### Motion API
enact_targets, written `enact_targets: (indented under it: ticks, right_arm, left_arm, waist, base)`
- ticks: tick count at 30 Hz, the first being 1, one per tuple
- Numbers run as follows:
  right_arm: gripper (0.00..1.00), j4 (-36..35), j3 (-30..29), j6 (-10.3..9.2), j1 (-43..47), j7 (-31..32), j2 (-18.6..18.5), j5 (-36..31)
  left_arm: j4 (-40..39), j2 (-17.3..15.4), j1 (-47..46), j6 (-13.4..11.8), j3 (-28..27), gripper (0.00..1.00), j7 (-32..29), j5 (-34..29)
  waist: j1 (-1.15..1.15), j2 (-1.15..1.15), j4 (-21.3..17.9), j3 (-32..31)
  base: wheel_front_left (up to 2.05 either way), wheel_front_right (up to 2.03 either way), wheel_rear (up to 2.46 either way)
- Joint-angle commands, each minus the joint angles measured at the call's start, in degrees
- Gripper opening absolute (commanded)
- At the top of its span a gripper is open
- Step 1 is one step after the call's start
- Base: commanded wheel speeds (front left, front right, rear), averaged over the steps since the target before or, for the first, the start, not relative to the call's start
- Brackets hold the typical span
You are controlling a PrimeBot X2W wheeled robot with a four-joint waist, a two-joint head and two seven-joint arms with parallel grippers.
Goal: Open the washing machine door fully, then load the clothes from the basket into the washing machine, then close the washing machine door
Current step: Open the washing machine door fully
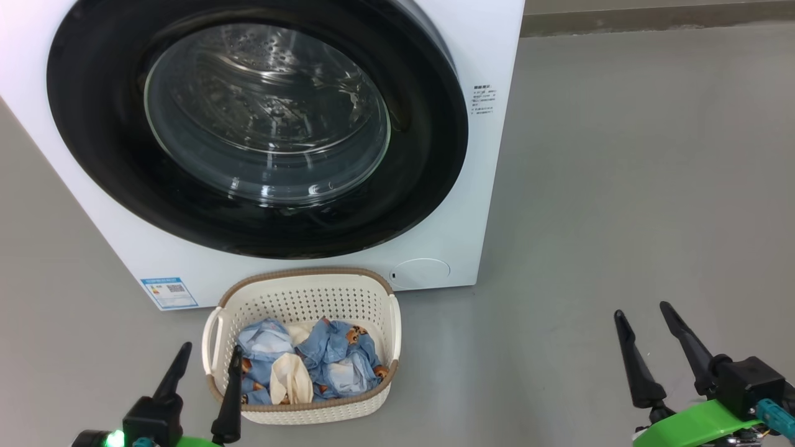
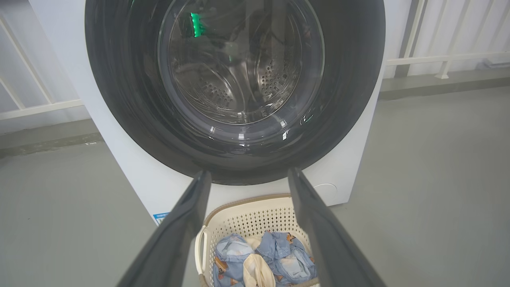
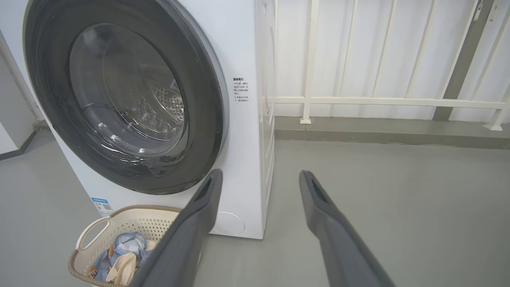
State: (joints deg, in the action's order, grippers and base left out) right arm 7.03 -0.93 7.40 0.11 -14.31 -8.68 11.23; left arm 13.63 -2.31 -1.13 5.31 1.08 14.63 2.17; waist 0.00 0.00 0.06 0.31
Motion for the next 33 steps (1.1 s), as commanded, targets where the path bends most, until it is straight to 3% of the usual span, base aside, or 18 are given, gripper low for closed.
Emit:
enact_targets:
  ticks: [1,9,16,25,33]
  right_arm:
    - [0.0,-1.86,0.64,0.09,-0.17,-0.69,-0.29,0.86]
    - [0.0,-3.06,-1.76,0.09,0.02,-0.69,0.55,3.04]
    - [0.0,-4.01,-7.74,0.09,0.45,-0.69,2.85,11.24]
    - [0.0,-1.1,-18.81,0.09,-0.79,-0.69,4.0,32.17]
    - [0.0,5.97,-25.4,0.09,-2.44,-0.69,-0.4,52.63]
  left_arm:
    - [-1.67,-0.58,-1.25,0.05,-1.93,1.0,0.37,0.76]
    - [-1.6,-0.57,-0.89,0.0,-1.96,1.0,0.37,1.19]
    - [-1.55,-0.57,-0.79,0.07,-1.94,1.0,0.37,1.75]
    - [-2.04,-0.57,-0.07,-0.15,-1.05,1.0,0.37,2.66]
    - [-2.02,-0.57,-0.29,-0.29,0.72,1.0,0.37,3.41]
  waist:
    - [0.0,0.0,0.0,-0.02]
    - [0.0,0.0,-0.16,-0.02]
    - [0.0,0.0,-0.13,0.12]
    - [0.0,0.0,-0.07,0.31]
    - [0.0,0.0,1.44,0.47]
  base:
    - [0.0,0.0,0.0]
    - [0.0,0.0,0.0]
    - [0.0,0.0,0.0]
    - [0.0,0.0,0.0]
    - [0.0,0.0,0.0]
